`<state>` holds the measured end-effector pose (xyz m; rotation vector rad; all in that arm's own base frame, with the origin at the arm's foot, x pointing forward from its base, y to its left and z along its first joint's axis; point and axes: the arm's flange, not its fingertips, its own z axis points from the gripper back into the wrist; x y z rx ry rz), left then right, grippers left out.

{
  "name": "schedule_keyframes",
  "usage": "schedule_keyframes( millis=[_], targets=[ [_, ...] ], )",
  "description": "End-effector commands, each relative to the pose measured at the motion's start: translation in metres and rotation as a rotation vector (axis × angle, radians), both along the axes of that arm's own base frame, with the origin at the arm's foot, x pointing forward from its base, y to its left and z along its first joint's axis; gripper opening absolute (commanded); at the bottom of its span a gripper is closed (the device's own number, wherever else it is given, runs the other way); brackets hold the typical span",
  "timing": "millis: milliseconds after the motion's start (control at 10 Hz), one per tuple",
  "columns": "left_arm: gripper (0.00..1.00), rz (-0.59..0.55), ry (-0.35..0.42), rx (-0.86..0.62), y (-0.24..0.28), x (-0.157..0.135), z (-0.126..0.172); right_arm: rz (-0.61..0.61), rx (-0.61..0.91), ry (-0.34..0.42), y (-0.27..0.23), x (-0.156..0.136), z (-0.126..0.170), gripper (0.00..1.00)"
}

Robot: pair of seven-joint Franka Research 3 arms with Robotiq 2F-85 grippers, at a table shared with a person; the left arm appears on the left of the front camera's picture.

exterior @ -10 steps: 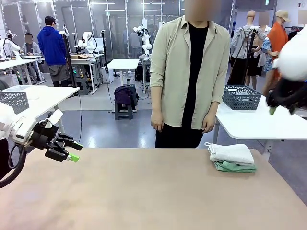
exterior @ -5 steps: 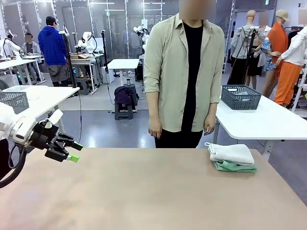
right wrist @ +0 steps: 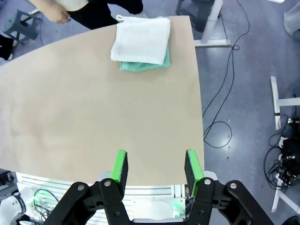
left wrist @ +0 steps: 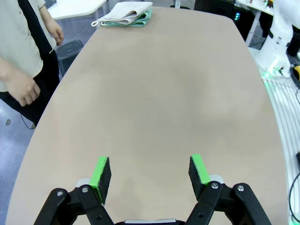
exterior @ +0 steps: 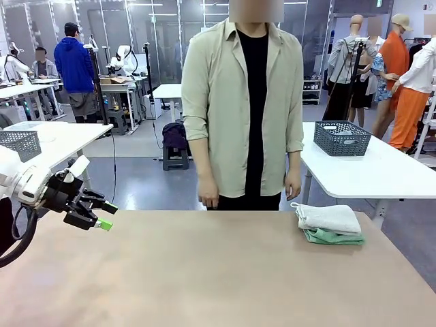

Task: Fold the towels and place them in the basket.
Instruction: Stack the folded Towel with hook on the right side of the table.

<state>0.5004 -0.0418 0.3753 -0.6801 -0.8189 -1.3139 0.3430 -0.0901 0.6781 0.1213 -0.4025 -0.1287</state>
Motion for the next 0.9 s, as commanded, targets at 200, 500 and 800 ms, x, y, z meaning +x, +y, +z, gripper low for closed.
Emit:
schedule_keyframes(
  millis=[200, 500, 800],
  targets=[
    [0.85, -0.006, -0.002, 0.005, 0.0004, -0.0005, 0.0002, -0.004, -0.014, -0.006, -0.0012, 0.0014, 0.0011, 0.62],
    [0.85, -0.006, -0.002, 0.005, 0.0004, -0.0005, 0.0002, -0.004, -0.014, -0.006, -0.0012, 0.0014, 0.0011, 0.62],
    [0.85, -0.006, -0.002, 0.005, 0.0004, -0.0005, 0.0002, -0.004, -0.014, -0.006, -0.0012, 0.0014, 0.0011, 0.62]
  ],
)
